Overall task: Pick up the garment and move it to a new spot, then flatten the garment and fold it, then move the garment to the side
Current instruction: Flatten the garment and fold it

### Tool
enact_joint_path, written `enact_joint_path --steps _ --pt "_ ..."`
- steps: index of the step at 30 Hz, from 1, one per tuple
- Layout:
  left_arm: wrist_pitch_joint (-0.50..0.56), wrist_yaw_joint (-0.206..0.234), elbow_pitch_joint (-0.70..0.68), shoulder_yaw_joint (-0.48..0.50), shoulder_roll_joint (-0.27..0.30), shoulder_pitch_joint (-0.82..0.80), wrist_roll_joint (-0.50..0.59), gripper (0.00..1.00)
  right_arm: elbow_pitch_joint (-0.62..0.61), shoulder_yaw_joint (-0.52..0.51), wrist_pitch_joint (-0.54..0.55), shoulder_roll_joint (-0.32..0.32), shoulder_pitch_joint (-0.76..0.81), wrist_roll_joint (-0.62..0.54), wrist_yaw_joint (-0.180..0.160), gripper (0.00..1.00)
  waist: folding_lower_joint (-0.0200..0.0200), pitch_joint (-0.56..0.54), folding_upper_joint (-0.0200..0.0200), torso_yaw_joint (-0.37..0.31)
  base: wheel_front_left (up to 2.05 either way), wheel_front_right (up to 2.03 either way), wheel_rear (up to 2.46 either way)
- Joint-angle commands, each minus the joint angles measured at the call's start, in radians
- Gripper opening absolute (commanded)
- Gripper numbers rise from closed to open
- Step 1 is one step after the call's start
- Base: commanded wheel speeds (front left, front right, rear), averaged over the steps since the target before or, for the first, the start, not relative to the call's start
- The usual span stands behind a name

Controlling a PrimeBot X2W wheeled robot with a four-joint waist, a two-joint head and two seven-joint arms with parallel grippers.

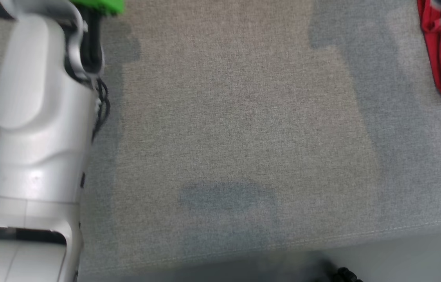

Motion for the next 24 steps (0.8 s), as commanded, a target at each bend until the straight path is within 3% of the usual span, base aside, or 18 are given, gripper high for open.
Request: enact_joint_path --steps 1,6,11,16,24 --pt "0.008 -0.004 0.000 -0.006 0.000 0.026 -0.004 0.00 -0.027 0.018 0.009 -0.017 0.032 0.019 -0.002 0.00 -0.0001 -0.045 0.0000 0.022 0.00 0.00 0.00" --pt "0.056 0.011 -0.027 -0.019 0.017 0.166 -0.014 0.00 -0.238 0.087 0.139 -0.156 0.198 0.099 -0.002 0.00 -0.0001 -0.123 0.0000 0.028 0.00 0.00 0.00" --pt "0.103 0.034 -0.081 -0.027 0.045 0.358 -0.026 0.00 -0.446 0.056 0.249 -0.244 0.457 0.136 -0.002 0.00 -0.0001 -0.216 0.0000 0.024 0.00 0.00 0.00" --pt "0.152 0.049 -0.125 -0.063 0.080 0.497 -0.005 0.00 -0.577 0.035 0.276 -0.269 0.657 0.137 -0.002 0.00 -0.0001 -0.277 0.0000 0.017 0.00 0.00 0.00" --pt "0.170 0.088 -0.196 -0.077 0.098 0.683 -0.009 0.00 -0.681 0.068 0.328 -0.315 0.877 0.189 -0.002 0.00 -0.0001 -0.359 0.0000 0.010 0.00 0.00 0.00"
